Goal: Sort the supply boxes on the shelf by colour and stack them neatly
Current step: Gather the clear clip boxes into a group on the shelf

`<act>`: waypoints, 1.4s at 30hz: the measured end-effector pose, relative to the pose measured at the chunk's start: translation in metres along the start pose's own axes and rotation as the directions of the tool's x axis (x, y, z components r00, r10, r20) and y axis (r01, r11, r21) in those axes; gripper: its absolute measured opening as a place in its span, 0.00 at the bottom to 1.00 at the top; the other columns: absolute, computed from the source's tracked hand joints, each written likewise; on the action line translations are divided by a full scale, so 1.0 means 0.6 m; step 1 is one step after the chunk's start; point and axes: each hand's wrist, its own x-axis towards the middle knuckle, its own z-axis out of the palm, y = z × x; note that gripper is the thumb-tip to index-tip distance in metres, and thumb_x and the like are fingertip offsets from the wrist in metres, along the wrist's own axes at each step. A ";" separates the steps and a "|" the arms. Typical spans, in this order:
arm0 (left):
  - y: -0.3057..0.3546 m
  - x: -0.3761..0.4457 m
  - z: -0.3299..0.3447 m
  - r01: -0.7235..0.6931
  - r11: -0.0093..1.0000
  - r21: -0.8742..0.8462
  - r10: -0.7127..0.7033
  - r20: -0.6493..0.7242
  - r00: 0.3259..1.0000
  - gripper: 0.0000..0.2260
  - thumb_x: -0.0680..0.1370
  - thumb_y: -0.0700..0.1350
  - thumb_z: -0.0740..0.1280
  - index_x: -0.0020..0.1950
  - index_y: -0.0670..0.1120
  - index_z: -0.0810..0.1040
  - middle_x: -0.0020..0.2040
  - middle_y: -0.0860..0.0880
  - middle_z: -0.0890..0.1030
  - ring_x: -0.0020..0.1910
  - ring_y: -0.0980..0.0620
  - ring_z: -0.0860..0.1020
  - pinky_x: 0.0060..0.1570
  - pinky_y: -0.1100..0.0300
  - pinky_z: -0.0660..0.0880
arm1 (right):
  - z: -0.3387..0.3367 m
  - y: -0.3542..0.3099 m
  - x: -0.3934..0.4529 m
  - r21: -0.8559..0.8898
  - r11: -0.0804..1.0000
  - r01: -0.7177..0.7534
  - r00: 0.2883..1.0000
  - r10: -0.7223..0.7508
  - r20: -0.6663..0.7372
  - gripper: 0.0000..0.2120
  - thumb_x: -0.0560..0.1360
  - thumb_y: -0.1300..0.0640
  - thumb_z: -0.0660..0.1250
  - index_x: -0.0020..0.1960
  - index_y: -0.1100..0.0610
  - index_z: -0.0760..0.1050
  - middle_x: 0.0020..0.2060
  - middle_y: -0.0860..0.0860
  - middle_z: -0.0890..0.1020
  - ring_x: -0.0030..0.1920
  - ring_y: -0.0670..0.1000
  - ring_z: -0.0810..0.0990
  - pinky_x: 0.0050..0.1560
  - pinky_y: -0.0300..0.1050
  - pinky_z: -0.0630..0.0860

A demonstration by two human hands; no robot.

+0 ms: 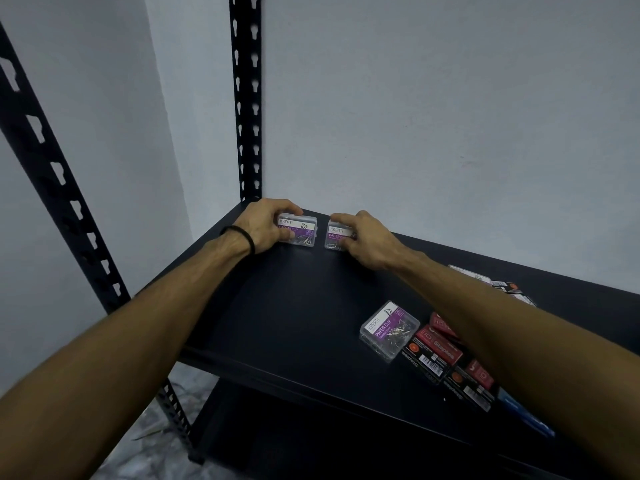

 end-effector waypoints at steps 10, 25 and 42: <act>0.003 -0.008 -0.006 0.015 0.993 0.113 -0.012 -0.027 1.000 0.32 0.70 0.48 0.76 0.71 0.53 0.68 0.59 0.46 0.75 0.52 0.51 0.77 0.54 0.58 0.75 | -0.014 0.002 -0.033 0.075 0.997 -0.036 0.998 0.040 -0.045 0.35 0.77 0.51 0.69 0.78 0.52 0.56 0.74 0.55 0.60 0.69 0.55 0.67 0.68 0.51 0.70; 0.184 -0.091 0.051 -0.127 0.992 -0.022 0.125 -0.081 0.989 0.13 0.74 0.51 0.71 0.58 0.53 0.77 0.50 0.51 0.78 0.42 0.56 0.77 0.43 0.63 0.72 | -0.133 0.079 -0.189 -0.011 0.991 -0.130 0.953 0.122 -0.276 0.16 0.79 0.51 0.64 0.66 0.53 0.73 0.65 0.53 0.72 0.60 0.53 0.75 0.56 0.42 0.71; 0.221 -0.167 0.133 -0.018 0.985 0.170 -0.061 0.450 0.891 0.22 0.68 0.62 0.73 0.55 0.49 0.80 0.43 0.55 0.80 0.43 0.58 0.78 0.38 0.63 0.72 | -0.132 0.154 -0.289 -0.020 0.933 -0.359 0.929 0.355 -0.101 0.25 0.80 0.48 0.64 0.74 0.53 0.66 0.68 0.56 0.72 0.57 0.53 0.78 0.53 0.52 0.78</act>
